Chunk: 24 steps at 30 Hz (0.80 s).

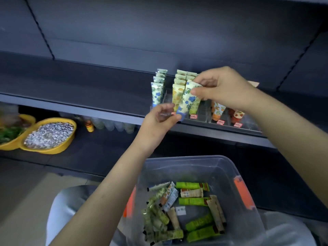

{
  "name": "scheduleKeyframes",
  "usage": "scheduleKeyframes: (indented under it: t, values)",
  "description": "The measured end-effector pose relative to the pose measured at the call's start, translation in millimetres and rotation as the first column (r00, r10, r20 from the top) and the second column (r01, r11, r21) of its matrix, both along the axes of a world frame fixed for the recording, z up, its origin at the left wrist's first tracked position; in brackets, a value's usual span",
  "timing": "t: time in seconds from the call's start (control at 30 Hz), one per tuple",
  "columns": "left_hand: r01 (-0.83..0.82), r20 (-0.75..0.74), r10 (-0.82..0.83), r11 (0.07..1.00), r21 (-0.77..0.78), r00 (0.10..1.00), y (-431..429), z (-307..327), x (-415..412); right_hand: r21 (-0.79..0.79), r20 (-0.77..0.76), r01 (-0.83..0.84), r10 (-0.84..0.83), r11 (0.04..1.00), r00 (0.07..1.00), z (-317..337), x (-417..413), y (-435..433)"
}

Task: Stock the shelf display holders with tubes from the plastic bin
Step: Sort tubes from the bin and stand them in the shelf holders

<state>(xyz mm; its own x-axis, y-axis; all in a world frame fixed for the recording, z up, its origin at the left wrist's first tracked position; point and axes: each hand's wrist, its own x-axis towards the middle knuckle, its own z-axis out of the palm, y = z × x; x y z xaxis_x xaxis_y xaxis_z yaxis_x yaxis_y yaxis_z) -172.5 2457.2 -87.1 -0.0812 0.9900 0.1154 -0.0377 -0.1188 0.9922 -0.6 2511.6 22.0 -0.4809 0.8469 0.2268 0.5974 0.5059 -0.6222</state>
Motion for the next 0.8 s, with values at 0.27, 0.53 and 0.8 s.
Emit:
scheduleKeyframes:
  t: [0.27,0.53,0.8]
  values:
    - [-0.21,-0.449,0.169,0.977,-0.044,0.877,55.3,-27.8,-64.4,0.118,-0.16,0.202,-0.182,0.972,0.97,27.0,-28.4,35.7]
    - [-0.19,-0.637,0.106,0.98,-0.065,0.763,97.2,-47.6,-74.0,0.182,-0.04,0.297,-0.295,0.937,0.955,24.9,-68.2,81.9]
    - [-0.254,-0.693,0.167,0.967,-0.024,0.701,108.7,-53.7,-69.7,0.154,0.14,0.383,-0.403,0.911,0.904,5.2,-96.9,124.8]
